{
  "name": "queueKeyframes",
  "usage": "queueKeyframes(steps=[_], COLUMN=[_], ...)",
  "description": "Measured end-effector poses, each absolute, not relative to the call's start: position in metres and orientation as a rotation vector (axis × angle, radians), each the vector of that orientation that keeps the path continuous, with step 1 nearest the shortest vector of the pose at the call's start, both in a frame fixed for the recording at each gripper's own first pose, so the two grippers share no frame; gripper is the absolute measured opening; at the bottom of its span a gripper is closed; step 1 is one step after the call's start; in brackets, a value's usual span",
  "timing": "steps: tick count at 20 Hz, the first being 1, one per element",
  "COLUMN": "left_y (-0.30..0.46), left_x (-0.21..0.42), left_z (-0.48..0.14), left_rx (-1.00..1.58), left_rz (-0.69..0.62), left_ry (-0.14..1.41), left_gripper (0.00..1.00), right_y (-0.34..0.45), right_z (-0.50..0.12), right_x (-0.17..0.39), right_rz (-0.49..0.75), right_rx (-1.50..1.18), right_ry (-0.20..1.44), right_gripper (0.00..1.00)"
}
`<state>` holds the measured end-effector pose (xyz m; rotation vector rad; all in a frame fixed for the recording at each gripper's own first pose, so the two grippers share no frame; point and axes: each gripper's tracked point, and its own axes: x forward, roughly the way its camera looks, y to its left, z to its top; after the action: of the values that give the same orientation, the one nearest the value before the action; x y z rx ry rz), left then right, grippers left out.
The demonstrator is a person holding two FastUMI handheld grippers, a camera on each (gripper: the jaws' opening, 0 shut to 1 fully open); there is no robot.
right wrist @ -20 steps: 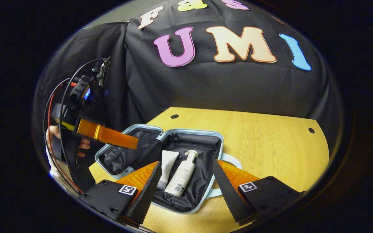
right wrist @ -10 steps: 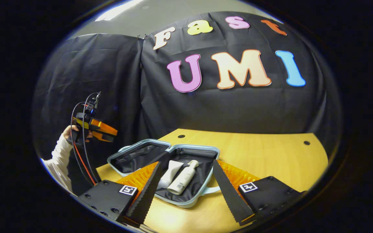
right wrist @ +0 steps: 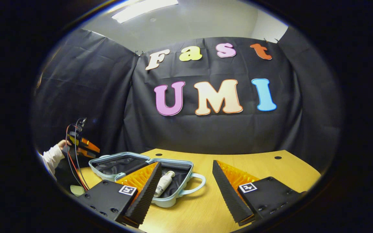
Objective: First open the suitcase, pack the skin care products into it, and then close the suitcase.
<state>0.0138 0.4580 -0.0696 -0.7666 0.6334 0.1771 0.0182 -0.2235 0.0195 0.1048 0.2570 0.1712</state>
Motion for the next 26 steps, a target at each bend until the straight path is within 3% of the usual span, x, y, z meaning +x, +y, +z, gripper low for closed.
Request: queueKeyframes(steps=[9, 13, 16, 17, 20, 26], left_y=[0.453, 0.451, 0.443, 0.444, 0.448, 0.441], left_x=[0.038, 0.044, 0.046, 0.046, 0.044, 0.050], left_z=[-0.103, -0.100, -0.097, -0.098, -0.100, -0.069], left_rx=[-1.030, -1.060, -1.105, -1.119, -1.178, -1.126], left_rz=[0.134, 0.122, 0.089, 0.092, 0.119, 0.134], left_ry=[0.581, 0.546, 0.530, 0.535, 0.525, 0.489], left_gripper=[0.92, 0.72, 0.44, 0.39, 0.02, 0.00], right_y=[-0.211, -0.216, -0.230, -0.235, -0.246, -0.270], right_z=[0.051, 0.046, 0.041, 0.041, 0.041, 0.034], right_x=[-0.013, -0.024, -0.033, -0.036, -0.045, -0.053], right_rz=[0.128, 0.109, 0.075, 0.063, 0.038, -0.002], right_rx=[0.048, 0.070, 0.081, 0.080, 0.087, 0.144], right_ry=[0.180, 0.188, 0.197, 0.194, 0.186, 0.182], right_gripper=[0.97, 0.97, 0.97, 0.97, 0.97, 0.97])
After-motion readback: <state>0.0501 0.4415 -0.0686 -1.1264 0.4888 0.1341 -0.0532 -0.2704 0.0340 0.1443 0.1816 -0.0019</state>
